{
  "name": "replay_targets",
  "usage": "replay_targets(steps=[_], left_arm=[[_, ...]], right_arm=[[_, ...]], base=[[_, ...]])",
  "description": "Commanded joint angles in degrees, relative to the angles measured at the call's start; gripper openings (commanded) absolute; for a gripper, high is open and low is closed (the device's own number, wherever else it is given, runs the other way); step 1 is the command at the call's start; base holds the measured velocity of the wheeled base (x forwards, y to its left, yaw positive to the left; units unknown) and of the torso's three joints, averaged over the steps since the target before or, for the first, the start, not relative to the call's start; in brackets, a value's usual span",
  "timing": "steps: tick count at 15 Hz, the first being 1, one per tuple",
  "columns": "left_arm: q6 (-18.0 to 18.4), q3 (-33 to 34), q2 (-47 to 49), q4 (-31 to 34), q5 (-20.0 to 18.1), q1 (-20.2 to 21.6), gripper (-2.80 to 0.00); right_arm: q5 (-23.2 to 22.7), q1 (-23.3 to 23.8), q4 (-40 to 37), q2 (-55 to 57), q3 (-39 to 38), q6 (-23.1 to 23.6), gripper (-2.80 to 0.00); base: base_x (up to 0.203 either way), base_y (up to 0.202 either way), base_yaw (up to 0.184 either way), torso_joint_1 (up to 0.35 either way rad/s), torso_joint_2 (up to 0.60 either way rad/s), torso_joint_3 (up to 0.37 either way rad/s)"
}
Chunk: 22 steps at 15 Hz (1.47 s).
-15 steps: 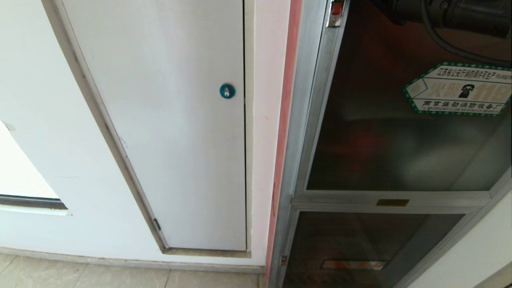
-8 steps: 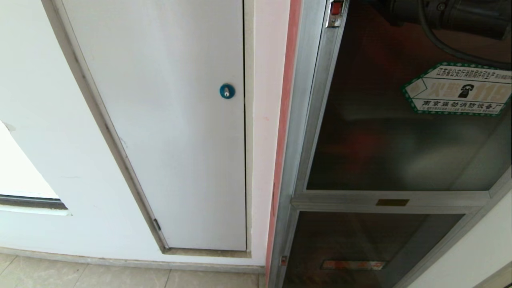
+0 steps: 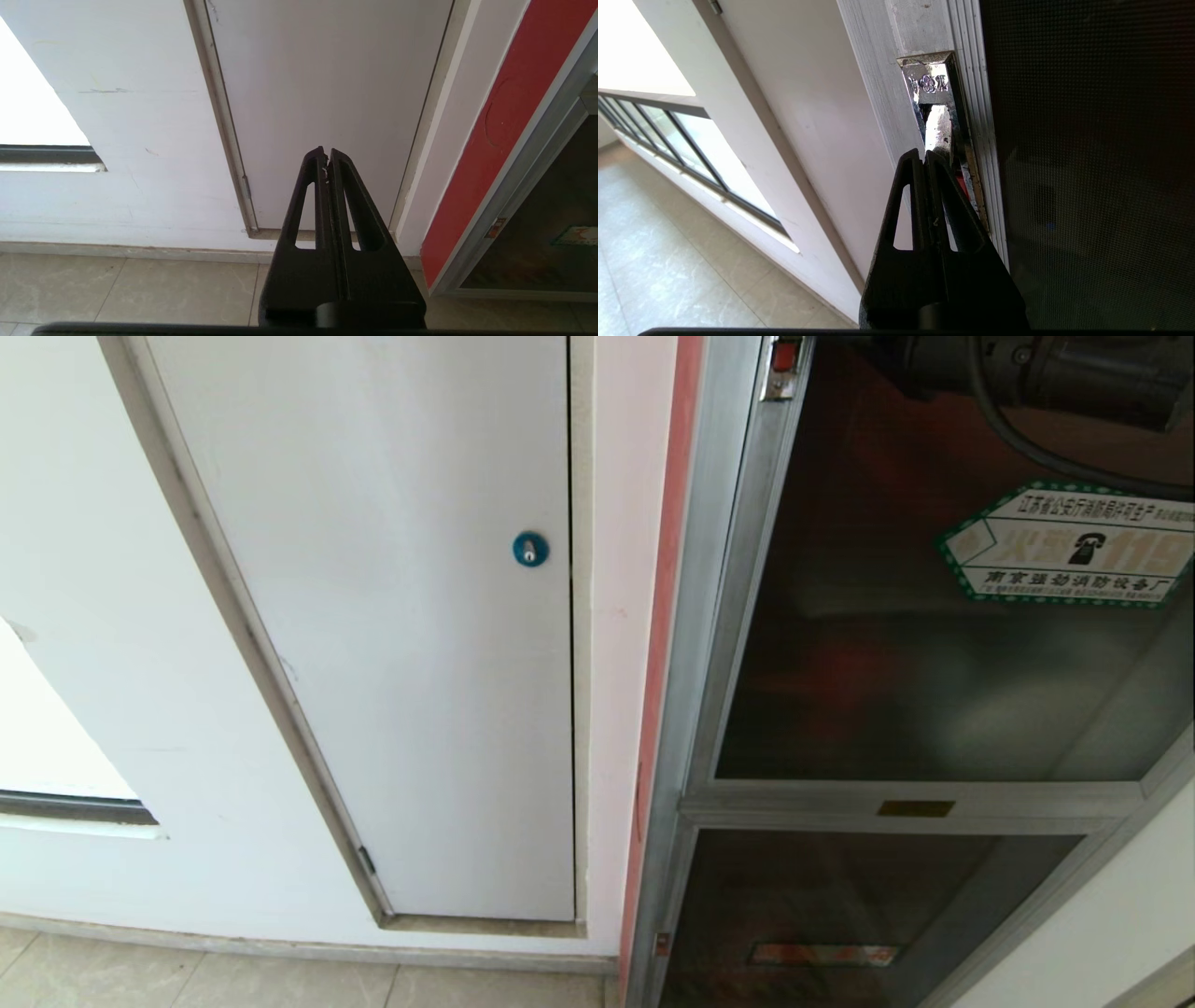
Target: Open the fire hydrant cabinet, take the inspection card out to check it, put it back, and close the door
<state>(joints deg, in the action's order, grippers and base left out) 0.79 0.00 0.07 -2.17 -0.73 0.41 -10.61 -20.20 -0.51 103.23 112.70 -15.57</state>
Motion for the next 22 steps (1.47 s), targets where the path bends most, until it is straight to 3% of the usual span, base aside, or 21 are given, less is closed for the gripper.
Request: replay_targets(steps=[1, 22], left_arm=[[0.0, 0.79, 0.01, -0.03, 0.03, 0.02, -2.8], [0.0, 0.79, 0.01, -0.03, 0.03, 0.02, -2.8]], right_arm=[[-0.03, 0.07, -0.1, 0.45, -0.03, -0.08, -2.8], [0.41, 0.75, -0.54, 1.54, -0.47, -0.43, -2.8]], base=[[0.0, 0.0, 0.0, 0.0, 0.0, 0.0], [0.0, 0.0, 0.0, 0.0, 0.0, 0.0]])
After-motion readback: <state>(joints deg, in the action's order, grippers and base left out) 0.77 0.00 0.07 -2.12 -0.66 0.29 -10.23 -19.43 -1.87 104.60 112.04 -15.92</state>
